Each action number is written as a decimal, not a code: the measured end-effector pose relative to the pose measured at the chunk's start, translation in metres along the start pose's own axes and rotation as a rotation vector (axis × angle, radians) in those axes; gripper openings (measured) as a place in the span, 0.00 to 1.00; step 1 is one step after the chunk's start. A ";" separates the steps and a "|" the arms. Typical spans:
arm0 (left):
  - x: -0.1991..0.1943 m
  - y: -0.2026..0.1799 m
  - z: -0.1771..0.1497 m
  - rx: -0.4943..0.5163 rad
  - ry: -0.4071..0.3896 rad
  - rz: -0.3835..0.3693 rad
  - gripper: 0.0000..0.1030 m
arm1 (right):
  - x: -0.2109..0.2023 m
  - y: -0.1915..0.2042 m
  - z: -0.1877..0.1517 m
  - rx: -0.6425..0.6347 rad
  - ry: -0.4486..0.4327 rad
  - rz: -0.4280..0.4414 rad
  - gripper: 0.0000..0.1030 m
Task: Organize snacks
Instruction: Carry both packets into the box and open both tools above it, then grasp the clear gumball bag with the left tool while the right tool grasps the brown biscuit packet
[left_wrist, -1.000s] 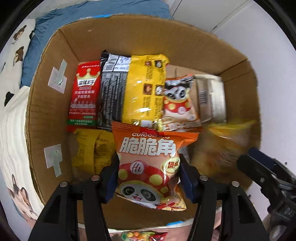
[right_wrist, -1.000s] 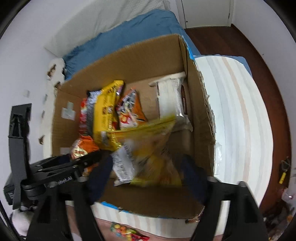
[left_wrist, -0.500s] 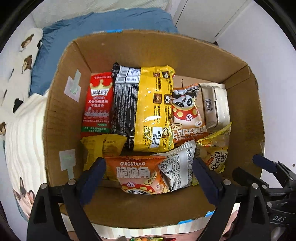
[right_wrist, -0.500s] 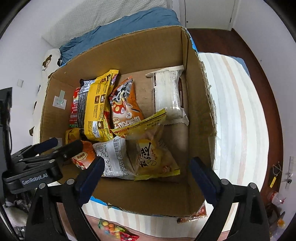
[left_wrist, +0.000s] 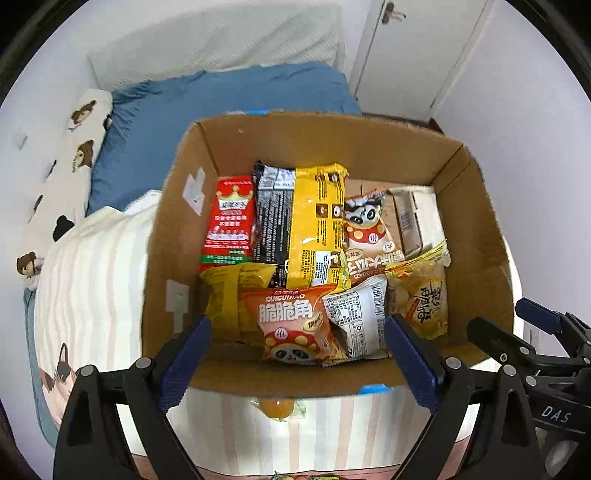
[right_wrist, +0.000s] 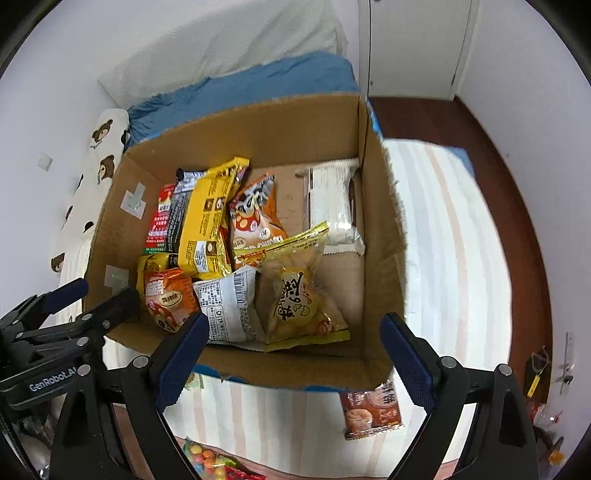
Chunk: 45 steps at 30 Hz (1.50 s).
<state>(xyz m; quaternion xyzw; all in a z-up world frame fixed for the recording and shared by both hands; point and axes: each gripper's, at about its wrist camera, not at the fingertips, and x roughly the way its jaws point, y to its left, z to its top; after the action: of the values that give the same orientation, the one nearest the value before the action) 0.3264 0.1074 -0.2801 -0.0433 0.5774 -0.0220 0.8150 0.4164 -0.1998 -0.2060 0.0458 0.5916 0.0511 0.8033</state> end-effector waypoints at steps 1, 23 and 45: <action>-0.006 0.000 -0.003 0.000 -0.014 0.001 0.93 | -0.005 0.001 -0.003 -0.006 -0.013 -0.002 0.93; -0.121 -0.015 -0.067 0.023 -0.258 0.028 0.93 | -0.124 0.015 -0.073 -0.041 -0.245 0.043 0.93; 0.018 0.034 -0.215 -0.377 0.257 -0.139 0.93 | -0.043 -0.073 -0.156 0.132 -0.043 0.131 0.93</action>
<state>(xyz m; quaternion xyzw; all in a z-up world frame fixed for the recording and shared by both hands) 0.1289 0.1304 -0.3708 -0.2314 0.6657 0.0250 0.7090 0.2571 -0.2761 -0.2216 0.1386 0.5718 0.0635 0.8061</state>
